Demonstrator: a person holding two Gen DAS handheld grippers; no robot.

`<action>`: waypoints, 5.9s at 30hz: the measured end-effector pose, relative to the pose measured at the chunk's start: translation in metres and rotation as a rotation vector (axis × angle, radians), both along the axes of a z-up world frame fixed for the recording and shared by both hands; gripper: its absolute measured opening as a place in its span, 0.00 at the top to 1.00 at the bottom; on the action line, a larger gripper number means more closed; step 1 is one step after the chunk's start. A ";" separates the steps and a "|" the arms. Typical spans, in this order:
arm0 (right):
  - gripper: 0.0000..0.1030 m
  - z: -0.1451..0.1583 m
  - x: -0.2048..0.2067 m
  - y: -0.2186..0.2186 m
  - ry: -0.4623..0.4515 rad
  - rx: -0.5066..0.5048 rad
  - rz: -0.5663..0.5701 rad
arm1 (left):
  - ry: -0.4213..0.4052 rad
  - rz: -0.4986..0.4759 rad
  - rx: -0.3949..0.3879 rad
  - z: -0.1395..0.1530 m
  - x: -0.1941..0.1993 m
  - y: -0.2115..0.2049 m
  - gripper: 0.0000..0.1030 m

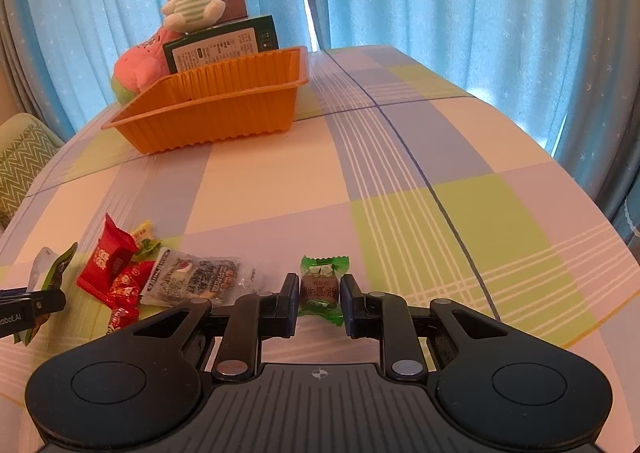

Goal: Organize snacks
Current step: 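Lift both held snacks and carry them over the orange basket, then open left tool over basket while right tool releases the green candy, then move both open tools back from the basket to the snack pile, then grasp clear printed snack packet with right tool while left tool grasps small red candy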

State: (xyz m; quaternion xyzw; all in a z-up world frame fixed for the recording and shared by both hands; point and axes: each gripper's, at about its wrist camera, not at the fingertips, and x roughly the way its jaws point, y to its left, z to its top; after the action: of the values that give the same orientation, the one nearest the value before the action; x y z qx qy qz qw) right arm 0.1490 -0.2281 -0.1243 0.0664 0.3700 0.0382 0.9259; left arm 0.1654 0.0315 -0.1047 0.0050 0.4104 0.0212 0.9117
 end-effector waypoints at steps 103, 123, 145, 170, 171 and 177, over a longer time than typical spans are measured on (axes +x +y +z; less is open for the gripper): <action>0.30 0.097 0.176 -0.002 -0.071 0.211 0.019 | -0.106 -0.027 -0.138 0.079 0.135 0.016 0.26; 0.30 0.123 -0.009 0.008 -0.117 0.078 0.091 | -0.092 0.041 -0.130 0.104 -0.030 0.013 0.14; 0.30 0.082 -0.060 -0.006 -0.032 0.034 0.130 | -0.012 -0.002 -0.099 0.067 -0.077 -0.003 0.14; 0.30 -0.005 0.036 0.060 0.036 -0.227 0.621 | 0.057 -0.012 -0.095 0.016 -0.022 0.009 0.14; 0.30 -0.008 0.040 0.063 0.040 -0.240 0.641 | 0.058 -0.013 -0.095 0.015 -0.020 0.009 0.14; 0.44 -0.023 0.061 0.066 0.069 -0.223 0.673 | 0.059 -0.014 -0.108 0.012 -0.017 0.012 0.14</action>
State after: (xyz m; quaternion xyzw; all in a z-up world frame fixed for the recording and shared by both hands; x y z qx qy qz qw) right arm 0.2096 -0.1619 -0.1474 -0.1593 0.4042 0.2981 0.8500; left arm 0.1487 0.0439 -0.0930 -0.0406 0.4377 -0.0075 0.8982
